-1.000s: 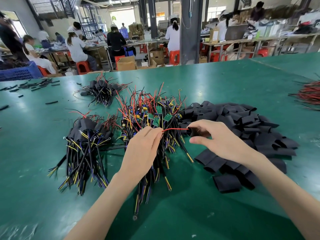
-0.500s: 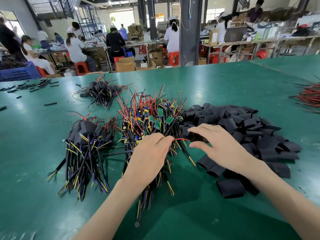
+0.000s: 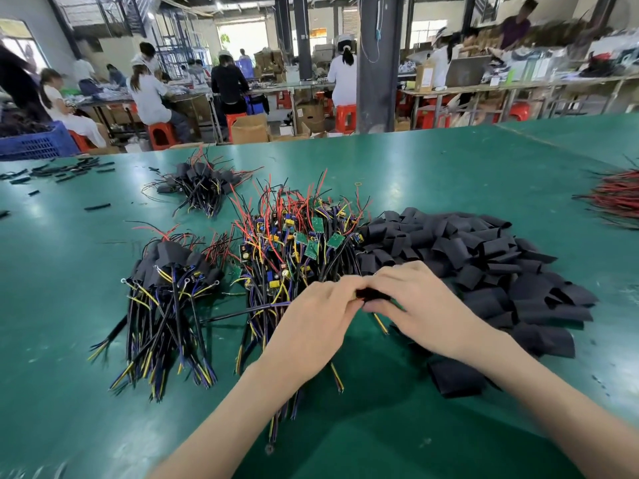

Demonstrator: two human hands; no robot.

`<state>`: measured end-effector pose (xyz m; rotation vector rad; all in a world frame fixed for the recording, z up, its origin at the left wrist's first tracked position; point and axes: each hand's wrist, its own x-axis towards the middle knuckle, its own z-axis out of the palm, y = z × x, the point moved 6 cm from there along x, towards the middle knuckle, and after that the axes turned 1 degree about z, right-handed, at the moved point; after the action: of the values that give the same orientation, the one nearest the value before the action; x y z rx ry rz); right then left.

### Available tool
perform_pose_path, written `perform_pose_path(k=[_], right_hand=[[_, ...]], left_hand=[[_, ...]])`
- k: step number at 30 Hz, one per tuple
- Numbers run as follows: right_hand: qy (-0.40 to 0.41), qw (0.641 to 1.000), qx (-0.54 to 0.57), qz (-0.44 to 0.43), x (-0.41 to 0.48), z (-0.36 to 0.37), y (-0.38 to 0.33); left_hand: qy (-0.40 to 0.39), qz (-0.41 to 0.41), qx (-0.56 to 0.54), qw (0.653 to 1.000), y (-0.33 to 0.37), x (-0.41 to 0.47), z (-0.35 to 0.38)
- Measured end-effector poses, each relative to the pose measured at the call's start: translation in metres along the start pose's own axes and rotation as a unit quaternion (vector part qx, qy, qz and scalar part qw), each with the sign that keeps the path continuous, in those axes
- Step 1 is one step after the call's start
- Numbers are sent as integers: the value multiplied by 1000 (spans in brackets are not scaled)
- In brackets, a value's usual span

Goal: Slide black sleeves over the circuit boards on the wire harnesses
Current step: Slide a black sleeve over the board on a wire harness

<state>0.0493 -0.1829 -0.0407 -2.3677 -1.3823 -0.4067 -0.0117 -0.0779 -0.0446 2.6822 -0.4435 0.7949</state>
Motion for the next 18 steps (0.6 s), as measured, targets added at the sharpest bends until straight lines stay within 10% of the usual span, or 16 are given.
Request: perform_pose_path(k=[9, 18], right_hand=[[117, 984, 79, 112, -1, -11, 21], [181, 972, 102, 114, -4, -25, 31]], left_hand=[[-47, -61, 53, 996, -47, -5, -11], [71, -52, 29, 996, -54, -2, -29]])
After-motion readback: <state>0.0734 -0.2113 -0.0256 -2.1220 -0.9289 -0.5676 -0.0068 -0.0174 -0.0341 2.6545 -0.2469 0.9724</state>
